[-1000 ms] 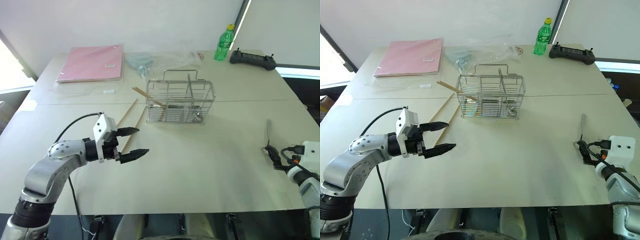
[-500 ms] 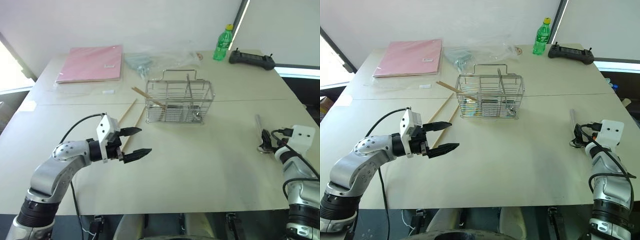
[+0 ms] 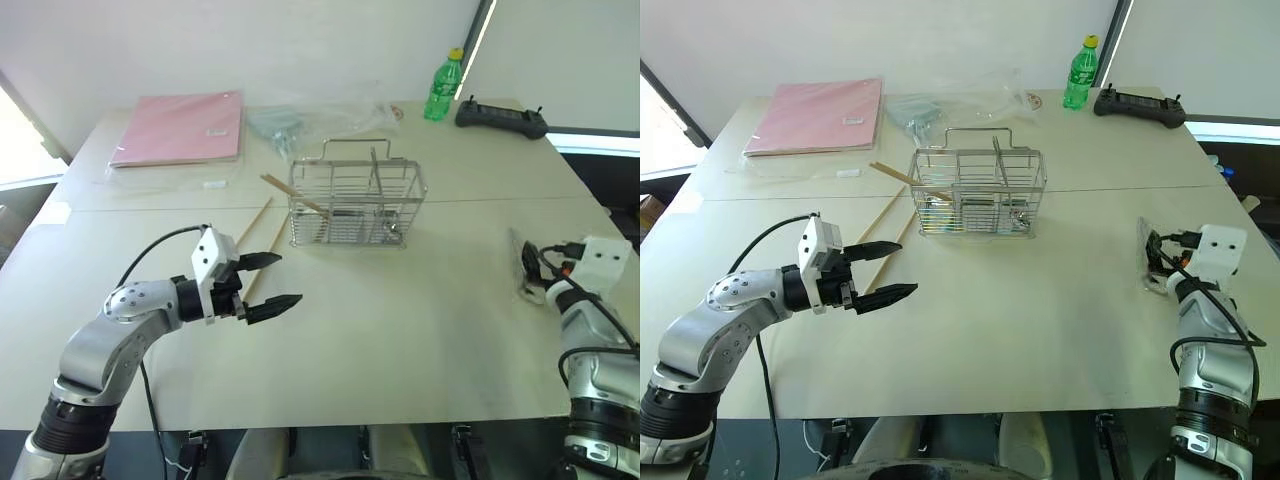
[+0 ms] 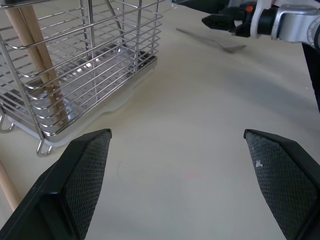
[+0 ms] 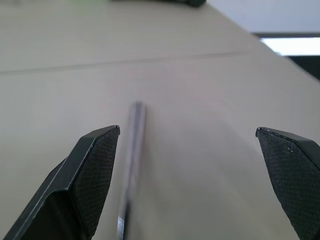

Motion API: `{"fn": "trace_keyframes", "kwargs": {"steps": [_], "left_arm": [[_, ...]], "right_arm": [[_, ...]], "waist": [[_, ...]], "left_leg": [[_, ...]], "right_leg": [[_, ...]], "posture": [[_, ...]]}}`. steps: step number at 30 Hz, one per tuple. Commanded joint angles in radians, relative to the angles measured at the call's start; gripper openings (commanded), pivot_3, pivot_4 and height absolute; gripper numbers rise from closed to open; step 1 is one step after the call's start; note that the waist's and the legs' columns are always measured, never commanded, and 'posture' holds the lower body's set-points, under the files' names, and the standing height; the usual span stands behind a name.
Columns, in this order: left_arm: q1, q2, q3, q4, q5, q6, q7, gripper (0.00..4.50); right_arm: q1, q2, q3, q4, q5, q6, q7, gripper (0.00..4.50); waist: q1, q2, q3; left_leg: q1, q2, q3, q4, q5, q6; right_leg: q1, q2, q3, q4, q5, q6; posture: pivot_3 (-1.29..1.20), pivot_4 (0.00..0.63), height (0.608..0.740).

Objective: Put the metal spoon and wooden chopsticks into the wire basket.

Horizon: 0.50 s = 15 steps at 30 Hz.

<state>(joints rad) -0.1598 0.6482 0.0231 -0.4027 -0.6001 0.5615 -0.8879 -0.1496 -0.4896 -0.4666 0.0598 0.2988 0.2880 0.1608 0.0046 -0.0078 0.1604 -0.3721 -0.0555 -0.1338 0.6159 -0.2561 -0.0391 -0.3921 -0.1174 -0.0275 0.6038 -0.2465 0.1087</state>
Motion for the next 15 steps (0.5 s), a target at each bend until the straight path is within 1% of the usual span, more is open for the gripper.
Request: {"fn": "trace_keyframes", "kwargs": {"steps": [1,4,10,15], "left_arm": [[-0.018,0.0,0.028,-0.011,-0.009,-0.015,0.004,4.5],[-0.022,-0.003,0.026,-0.008,-0.008,-0.016,0.007,4.5],[-0.03,-0.001,0.03,-0.004,-0.012,-0.013,0.008,4.5],[-0.033,-0.003,0.034,-0.003,-0.015,-0.013,0.013,4.5]], "right_arm": [[-0.002,0.011,0.02,-0.104,0.017,0.06,-0.004,4.47],[0.007,0.023,0.037,-0.12,0.015,0.113,-0.007,4.47],[0.005,0.043,0.023,-0.129,0.032,0.198,-0.028,4.47],[0.003,0.041,-0.003,-0.15,0.043,0.311,-0.083,4.47]], "waist": [[0.0,0.0,0.0],[0.001,0.0,0.0],[0.004,0.0,0.0],[0.004,0.0,0.0]], "left_leg": [[0.0,0.0,0.0,0.0,0.0,0.0],[0.0,0.0,0.0,0.0,0.0,0.0],[0.0,0.0,0.0,0.0,0.0,0.0],[0.0,0.0,0.0,0.0,0.0,0.0]], "right_leg": [[0.0,0.0,0.0,0.0,0.0,0.0],[0.0,0.0,0.0,0.0,0.0,0.0],[0.0,0.0,0.0,0.0,0.0,0.0],[-0.001,0.0,0.0,0.0,0.0,0.0]], "posture": [[0.0,0.15,0.709],[0.0,0.15,0.709],[0.0,0.15,0.709],[0.0,0.15,0.709]]}}
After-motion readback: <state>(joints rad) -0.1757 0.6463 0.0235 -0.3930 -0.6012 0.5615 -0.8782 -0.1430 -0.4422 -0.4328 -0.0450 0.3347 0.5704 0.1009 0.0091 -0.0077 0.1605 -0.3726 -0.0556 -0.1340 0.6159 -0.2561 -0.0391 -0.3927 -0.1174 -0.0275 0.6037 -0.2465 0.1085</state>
